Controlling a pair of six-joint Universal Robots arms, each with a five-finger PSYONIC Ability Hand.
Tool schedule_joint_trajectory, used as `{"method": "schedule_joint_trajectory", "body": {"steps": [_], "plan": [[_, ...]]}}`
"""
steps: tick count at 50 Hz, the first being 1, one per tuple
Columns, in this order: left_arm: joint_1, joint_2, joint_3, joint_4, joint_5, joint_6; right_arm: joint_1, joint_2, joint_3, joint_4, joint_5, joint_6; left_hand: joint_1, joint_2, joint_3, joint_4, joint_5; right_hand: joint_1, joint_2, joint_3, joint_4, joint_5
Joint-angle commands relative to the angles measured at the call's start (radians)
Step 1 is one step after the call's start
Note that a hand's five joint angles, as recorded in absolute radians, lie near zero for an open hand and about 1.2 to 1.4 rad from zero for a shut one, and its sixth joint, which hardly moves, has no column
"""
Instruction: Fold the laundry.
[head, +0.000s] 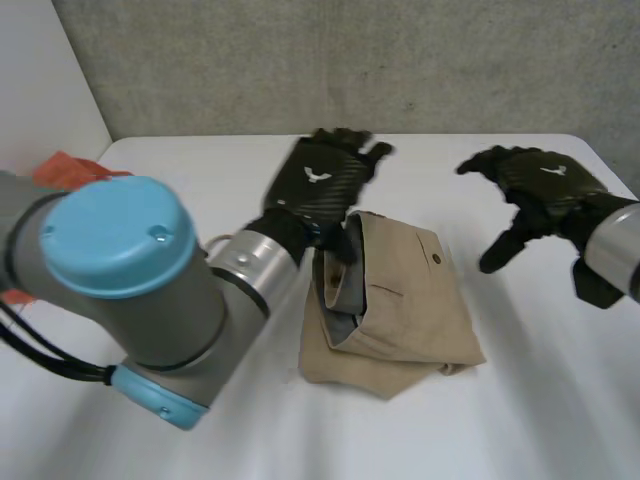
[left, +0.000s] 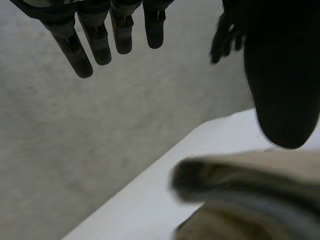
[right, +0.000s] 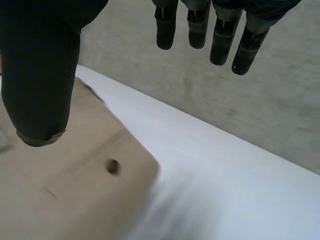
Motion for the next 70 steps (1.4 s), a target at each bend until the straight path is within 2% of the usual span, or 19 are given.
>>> {"method": "schedule_joint_trajectory", "body": {"steps": [1, 6, 10, 16, 21, 24, 29, 35, 46, 57, 61, 65, 70], "plan": [[-0.103, -0.098, 0.1, -0.022, 0.002, -0.056, -0.054, -0.003, 0.051, -0.061, 0.002, -0.005, 0.082, 0.075, 0.07, 0.075, 0.057, -0.025, -0.042, -0.04, -0.055, -0.067], [-0.128, -0.178, 0.143, -0.054, -0.017, -0.057, -0.04, 0.014, 0.066, -0.064, -0.001, 0.0, 0.111, 0.104, 0.1, 0.105, 0.086, -0.025, -0.042, -0.04, -0.055, -0.067], [-0.131, -0.242, 0.177, -0.092, -0.104, -0.051, -0.023, 0.049, 0.063, -0.066, 0.001, 0.0, 0.111, 0.104, 0.1, 0.105, 0.086, -0.025, -0.042, -0.04, -0.055, -0.067], [-0.126, -0.281, 0.188, -0.146, -0.175, -0.043, 0.038, 0.108, 0.057, -0.072, 0.002, 0.0, 0.108, 0.101, 0.097, 0.102, 0.083, -0.025, -0.042, -0.04, -0.055, -0.067], [-0.103, -0.276, 0.162, -0.19, -0.213, 0.013, 0.107, 0.164, 0.048, -0.105, 0.058, -0.007, 0.1, 0.092, 0.088, 0.093, 0.075, -0.025, -0.042, -0.04, -0.055, -0.067], [-0.082, -0.273, 0.131, -0.212, -0.224, 0.061, 0.141, 0.2, 0.037, -0.112, 0.062, -0.008, 0.088, 0.081, 0.077, 0.081, 0.063, -0.025, -0.042, -0.04, -0.055, -0.067], [-0.068, -0.273, 0.09, -0.226, -0.227, 0.128, 0.202, 0.287, 0.014, -0.118, 0.062, -0.02, 0.07, 0.063, 0.059, 0.064, 0.045, -0.025, -0.042, -0.04, -0.055, -0.067], [-0.042, -0.276, 0.073, -0.23, -0.227, 0.156, 0.227, 0.376, -0.008, -0.139, 0.074, -0.075, 0.064, 0.057, 0.053, 0.058, 0.039, -0.025, -0.042, -0.04, -0.055, -0.067], [-0.005, -0.304, 0.065, -0.218, -0.219, 0.274, 0.224, 0.424, -0.015, -0.155, 0.071, -0.177, 0.029, 0.022, 0.018, 0.022, 0.004, -0.025, -0.042, -0.04, -0.055, -0.067], [-0.014, -0.295, 0.065, -0.204, -0.209, 0.266, 0.218, 0.459, -0.017, -0.181, 0.073, -0.181, 0.008, 0.001, -0.003, 0.002, -0.016, -0.025, -0.042, -0.04, -0.055, -0.067], [-0.019, -0.29, 0.065, -0.18, -0.175, 0.266, 0.218, 0.464, -0.018, -0.182, 0.074, -0.184, 0.008, 0.001, -0.003, 0.002, -0.016, -0.025, -0.042, -0.04, -0.055, -0.067], [-0.02, -0.286, 0.067, -0.175, -0.14, 0.263, 0.216, 0.448, -0.018, -0.181, 0.073, -0.186, 0.014, 0.007, 0.003, 0.008, -0.01, -0.025, -0.042, -0.04, -0.055, -0.067], [-0.016, -0.241, 0.067, -0.177, -0.138, 0.263, 0.212, 0.404, -0.021, -0.176, 0.067, -0.181, 0.011, 0.004, 0.0, 0.005, -0.013, -0.025, -0.042, -0.04, -0.055, -0.067]]}}
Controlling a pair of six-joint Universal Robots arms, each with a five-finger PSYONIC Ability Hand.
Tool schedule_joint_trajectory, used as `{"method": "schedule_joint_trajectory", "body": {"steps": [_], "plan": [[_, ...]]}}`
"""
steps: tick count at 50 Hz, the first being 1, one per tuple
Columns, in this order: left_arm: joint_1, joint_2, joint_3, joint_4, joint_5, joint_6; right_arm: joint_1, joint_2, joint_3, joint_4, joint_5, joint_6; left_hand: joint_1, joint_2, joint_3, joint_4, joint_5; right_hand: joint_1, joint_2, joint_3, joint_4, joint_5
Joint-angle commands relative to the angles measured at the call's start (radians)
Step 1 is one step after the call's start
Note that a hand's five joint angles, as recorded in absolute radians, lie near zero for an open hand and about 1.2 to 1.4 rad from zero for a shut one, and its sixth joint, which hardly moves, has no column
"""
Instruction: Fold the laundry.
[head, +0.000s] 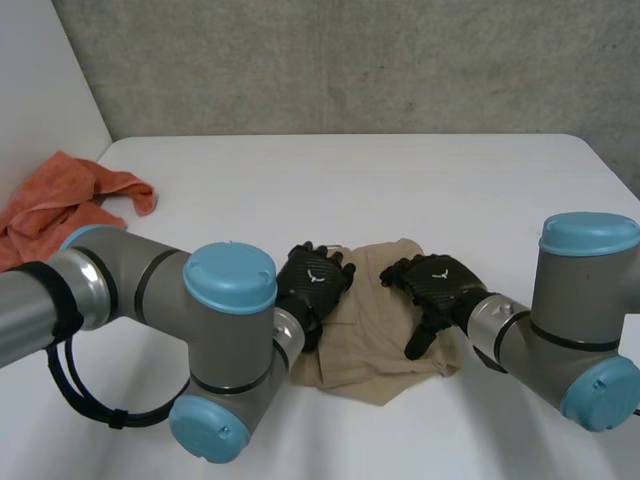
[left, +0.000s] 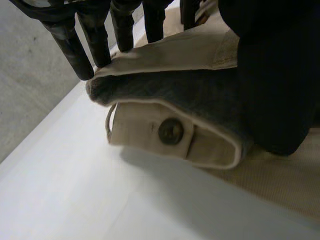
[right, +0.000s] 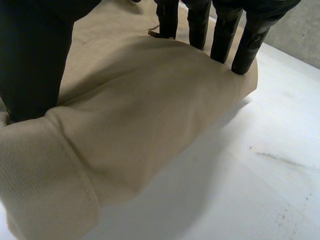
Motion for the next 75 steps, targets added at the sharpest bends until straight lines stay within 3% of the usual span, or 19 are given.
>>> {"method": "schedule_joint_trajectory", "body": {"steps": [1, 7, 13, 19, 23, 37, 49, 62, 75], "plan": [[0.008, 0.078, -0.002, 0.004, 0.029, -0.003, -0.005, -0.088, 0.003, 0.004, -0.003, 0.011, 0.02, 0.01, -0.024, -0.017, -0.018, 0.028, -0.04, -0.025, -0.056, -0.067], [0.023, 0.215, -0.016, 0.004, 0.029, -0.005, -0.042, -0.272, 0.035, -0.006, 0.013, 0.055, 0.006, -0.004, -0.039, -0.032, -0.032, 0.028, -0.04, -0.025, -0.056, -0.067], [0.067, 0.341, -0.048, 0.004, 0.065, -0.048, -0.151, -0.418, 0.067, -0.003, 0.089, 0.204, -0.009, -0.019, -0.053, -0.047, -0.047, 0.028, -0.04, -0.025, -0.056, -0.067], [0.106, 0.439, -0.045, -0.054, 0.269, -0.215, -0.231, -0.45, 0.133, 0.08, 0.092, 0.24, -0.009, -0.019, -0.053, -0.047, -0.047, 0.028, -0.04, -0.025, -0.056, -0.067], [0.136, 0.451, -0.039, -0.108, 0.338, -0.273, -0.254, -0.45, 0.211, 0.112, 0.078, 0.246, -0.006, -0.016, -0.05, -0.044, -0.044, 0.028, -0.04, -0.025, -0.056, -0.067], [0.143, 0.431, -0.052, -0.117, 0.352, -0.299, -0.235, -0.258, 0.336, 0.034, -0.026, 0.382, -0.006, -0.016, -0.05, -0.044, -0.044, 0.041, -0.028, -0.012, -0.043, -0.054], [0.143, 0.423, -0.059, -0.117, 0.351, -0.301, -0.159, -0.17, 0.296, -0.104, -0.042, 0.474, -0.003, -0.013, -0.047, -0.041, -0.041, 0.37, 0.301, 0.317, 0.286, 0.275], [0.149, 0.416, -0.071, -0.116, 0.351, -0.301, -0.108, -0.1, 0.199, -0.11, -0.042, 0.47, -0.006, -0.016, -0.05, -0.044, -0.044, 1.23, 1.161, 1.177, 1.146, 1.135], [0.152, 0.41, -0.068, -0.111, 0.352, -0.298, -0.106, 0.011, -0.054, -0.095, -0.042, 0.367, -0.006, -0.016, -0.05, -0.044, -0.044, 1.25, 1.181, 1.197, 1.166, 1.155]]}}
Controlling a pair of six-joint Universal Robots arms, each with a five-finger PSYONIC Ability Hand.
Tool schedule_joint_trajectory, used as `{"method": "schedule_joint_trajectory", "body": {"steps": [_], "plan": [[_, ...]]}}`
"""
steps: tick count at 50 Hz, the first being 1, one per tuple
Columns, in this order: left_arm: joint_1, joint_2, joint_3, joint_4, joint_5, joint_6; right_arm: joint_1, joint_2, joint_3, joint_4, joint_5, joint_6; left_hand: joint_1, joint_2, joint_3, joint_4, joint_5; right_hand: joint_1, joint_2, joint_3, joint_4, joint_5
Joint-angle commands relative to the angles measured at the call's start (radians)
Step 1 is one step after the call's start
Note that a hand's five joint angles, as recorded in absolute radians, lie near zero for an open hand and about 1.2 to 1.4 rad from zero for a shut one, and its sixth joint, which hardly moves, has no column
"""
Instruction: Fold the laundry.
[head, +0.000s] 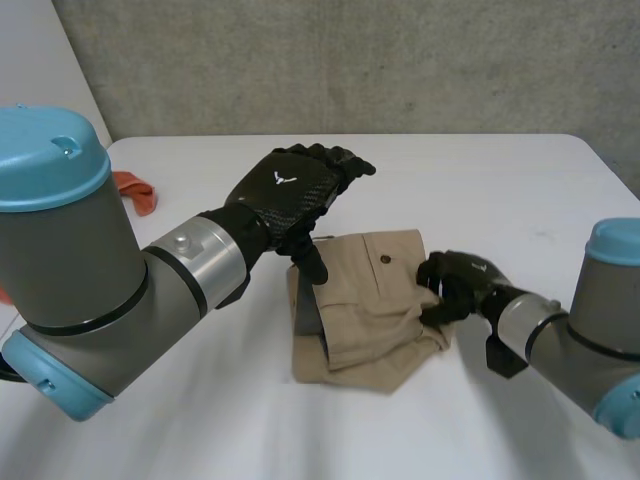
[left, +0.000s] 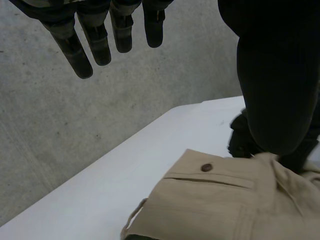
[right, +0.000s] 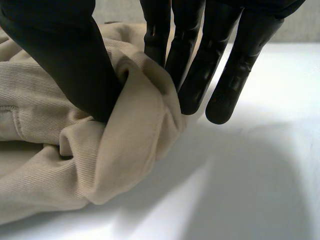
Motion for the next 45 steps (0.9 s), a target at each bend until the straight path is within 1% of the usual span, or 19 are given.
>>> {"method": "schedule_joint_trajectory", "body": {"steps": [1, 4, 5, 8, 9, 11, 12, 15, 16, 19, 20, 23, 24, 28, 32, 38, 40, 45], "plan": [[0.001, -0.003, 0.003, 0.009, 0.0, 0.004, -0.002, 0.107, -0.219, 0.025, 0.008, -0.114, -0.006, -0.014, -0.031, -0.026, -0.044, 0.529, 0.232, 0.23, 0.209, 0.322], [0.001, -0.008, 0.003, 0.019, 0.0, 0.004, -0.008, 0.152, -0.309, 0.055, 0.011, -0.149, -0.006, -0.014, -0.031, -0.026, -0.044, 0.529, 0.232, 0.23, 0.209, 0.322], [0.001, -0.011, 0.005, 0.025, -0.001, 0.004, -0.016, 0.184, -0.379, 0.085, 0.013, -0.166, -0.006, -0.014, -0.031, -0.026, -0.044, 0.529, 0.232, 0.23, 0.209, 0.322], [0.001, -0.012, 0.006, 0.028, -0.003, 0.004, -0.04, 0.256, -0.508, 0.142, 0.016, -0.182, -0.006, -0.014, -0.031, -0.026, -0.044, 0.529, 0.232, 0.23, 0.209, 0.322], [0.001, -0.015, 0.009, 0.029, -0.003, 0.004, -0.061, 0.308, -0.59, 0.176, 0.016, -0.183, -0.006, -0.014, -0.031, -0.026, -0.044, 0.529, 0.232, 0.23, 0.209, 0.322], [0.001, -0.021, 0.012, 0.029, -0.003, 0.004, -0.078, 0.358, -0.678, 0.205, 0.014, -0.183, -0.003, -0.011, -0.028, -0.023, -0.041, 0.529, 0.232, 0.23, 0.209, 0.322], [0.001, -0.025, 0.015, 0.029, -0.005, 0.004, -0.091, 0.412, -0.77, 0.229, 0.017, -0.185, -0.003, -0.011, -0.028, -0.023, -0.041, 0.529, 0.232, 0.23, 0.209, 0.322], [0.001, -0.028, 0.02, 0.029, -0.006, 0.004, -0.12, 0.497, -0.905, 0.265, 0.021, -0.179, -0.003, -0.011, -0.028, -0.023, -0.041, 0.529, 0.232, 0.23, 0.209, 0.322], [0.001, -0.028, 0.022, 0.029, -0.008, 0.004, -0.152, 0.547, -0.995, 0.3, 0.027, -0.183, -0.003, -0.011, -0.028, -0.023, -0.041, 0.529, 0.232, 0.23, 0.209, 0.322], [0.001, -0.031, 0.026, 0.029, -0.024, 0.005, -0.203, 0.616, -1.129, 0.355, 0.056, -0.183, -0.003, -0.011, -0.028, -0.023, -0.041, 0.529, 0.232, 0.23, 0.209, 0.322], [0.001, -0.032, 0.026, 0.029, -0.029, 0.005, -0.238, 0.656, -1.215, 0.39, 0.085, -0.185, -0.003, -0.011, -0.028, -0.023, -0.041, 0.529, 0.232, 0.23, 0.209, 0.322], [0.001, -0.034, 0.029, 0.029, -0.035, 0.005, -0.287, 0.714, -1.333, 0.421, 0.134, -0.188, -0.003, -0.011, -0.028, -0.023, -0.041, 0.529, 0.232, 0.23, 0.209, 0.322], [0.001, -0.035, 0.029, 0.029, -0.035, 0.005, -0.322, 0.747, -1.4, 0.438, 0.152, -0.188, -0.003, -0.011, -0.028, -0.023, -0.041, 0.529, 0.232, 0.23, 0.209, 0.322], [0.001, -0.037, 0.029, 0.031, -0.037, 0.005, -0.422, 0.788, -1.481, 0.46, 0.163, -0.189, -0.003, -0.011, -0.028, -0.023, -0.041, 0.529, 0.232, 0.23, 0.209, 0.322], [0.001, -0.043, 0.031, 0.031, -0.037, 0.005, -0.471, 0.796, -1.479, 0.457, 0.16, -0.191, -0.003, -0.011, -0.028, -0.023, -0.041, 0.529, 0.232, 0.23, 0.209, 0.322], [0.0, -0.054, 0.037, 0.031, -0.038, 0.005, -0.505, 0.796, -1.459, 0.46, 0.157, -0.197, -0.003, -0.011, -0.028, -0.023, -0.041, 0.529, 0.232, 0.23, 0.209, 0.322], [0.0, -0.058, 0.04, 0.031, -0.038, 0.005, -0.529, 0.793, -1.449, 0.461, 0.171, -0.197, 0.0, -0.008, -0.025, -0.02, -0.038, 0.529, 0.232, 0.23, 0.209, 0.322], [0.0, -0.06, 0.043, 0.031, -0.038, 0.005, -0.536, 0.781, -1.447, 0.461, 0.18, -0.197, 0.0, -0.008, -0.025, -0.02, -0.038, 0.529, 0.232, 0.23, 0.209, 0.322]]}}
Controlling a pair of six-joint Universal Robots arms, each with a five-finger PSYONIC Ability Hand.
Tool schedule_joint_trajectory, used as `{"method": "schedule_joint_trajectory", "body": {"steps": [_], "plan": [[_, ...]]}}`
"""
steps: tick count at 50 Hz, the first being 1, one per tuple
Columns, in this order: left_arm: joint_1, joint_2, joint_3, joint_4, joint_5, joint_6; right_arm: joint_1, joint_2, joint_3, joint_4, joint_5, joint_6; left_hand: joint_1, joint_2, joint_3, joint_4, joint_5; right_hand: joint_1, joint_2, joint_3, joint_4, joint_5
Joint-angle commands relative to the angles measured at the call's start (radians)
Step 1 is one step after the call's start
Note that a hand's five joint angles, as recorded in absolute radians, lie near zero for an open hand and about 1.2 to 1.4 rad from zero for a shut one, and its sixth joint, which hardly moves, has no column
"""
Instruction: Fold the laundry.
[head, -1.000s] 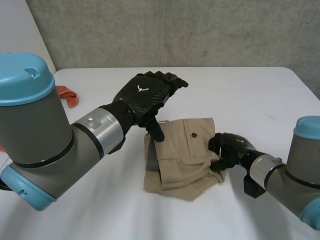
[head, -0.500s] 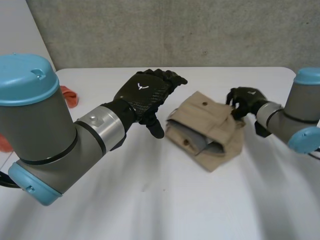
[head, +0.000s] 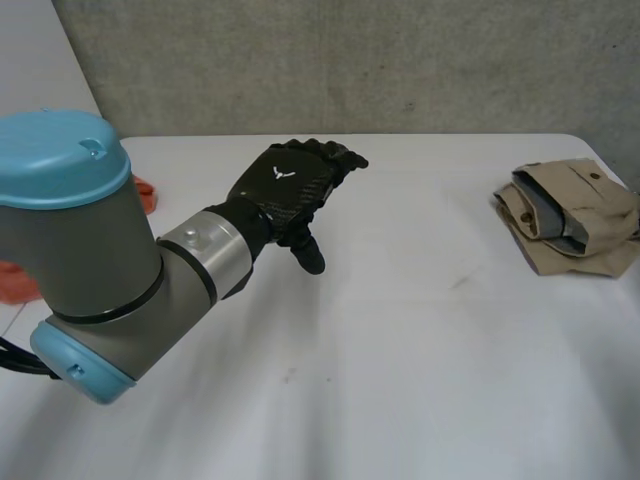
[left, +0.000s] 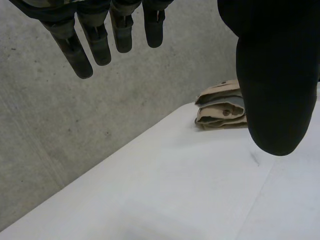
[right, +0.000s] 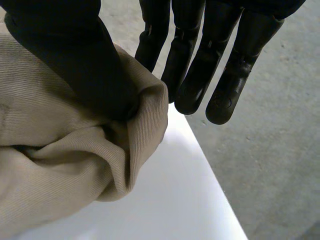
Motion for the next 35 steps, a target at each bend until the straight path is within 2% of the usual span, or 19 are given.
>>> {"method": "schedule_joint_trajectory", "body": {"steps": [1, 13, 16, 18, 19, 21, 25, 27, 28, 35], "plan": [[-0.001, -0.006, 0.007, 0.0, 0.0, 0.0, -0.025, -0.022, 0.019, -0.002, 0.019, -0.003, 0.0, -0.008, -0.025, -0.02, -0.038, 0.491, 0.232, 0.217, 0.209, 0.255], [-0.001, -0.008, 0.015, 0.0, -0.002, -0.002, -0.052, -0.037, 0.043, 0.01, 0.104, -0.049, 0.003, -0.005, -0.022, -0.017, -0.035, 0.491, 0.232, 0.217, 0.209, 0.255], [-0.001, -0.009, 0.015, 0.0, -0.003, -0.002, -0.051, -0.043, 0.053, 0.006, 0.149, -0.068, 0.003, -0.005, -0.022, -0.017, -0.035, 0.491, 0.232, 0.217, 0.209, 0.255], [-0.001, -0.009, 0.015, 0.0, -0.003, -0.002, -0.06, -0.052, 0.053, 0.004, 0.14, -0.06, 0.003, -0.005, -0.022, -0.017, -0.035, 0.491, 0.232, 0.217, 0.209, 0.255], [-0.001, -0.009, 0.015, -0.002, -0.003, -0.002, -0.066, -0.055, 0.057, 0.003, 0.129, -0.067, 0.003, -0.005, -0.022, -0.017, -0.035, 0.417, 0.158, 0.142, 0.134, 0.18], [-0.001, -0.009, 0.015, 0.0, -0.002, -0.002, -0.086, -0.062, 0.059, 0.01, 0.092, -0.069, 0.003, -0.005, -0.022, -0.017, -0.035, -0.09, -0.349, -0.364, -0.372, -0.326], [-0.002, -0.009, 0.017, 0.0, -0.002, -0.002, -0.1, -0.066, 0.063, 0.013, 0.006, -0.068, 0.003, -0.005, -0.022, -0.017, -0.035, -0.25, -0.509, -0.525, -0.532, -0.487], [-0.002, -0.011, 0.017, 0.0, -0.002, -0.002, -0.1, -0.066, 0.065, 0.019, 0.002, -0.071, 0.003, -0.005, -0.022, -0.017, -0.035, -0.633, -0.892, -0.908, -0.916, -0.87], [-0.002, -0.011, 0.017, 0.0, -0.002, -0.002, -0.1, -0.066, 0.065, 0.024, 0.0, -0.071, 0.003, -0.005, -0.022, -0.017, -0.035, -0.73, -0.989, -1.005, -1.013, -0.967], [-0.005, -0.008, 0.014, -0.002, -0.003, -0.002, -0.098, -0.103, 0.076, 0.075, -0.011, -0.094, 0.003, -0.005, -0.022, -0.017, -0.035, -0.73, -0.989, -1.005, -1.013, -0.967]]}}
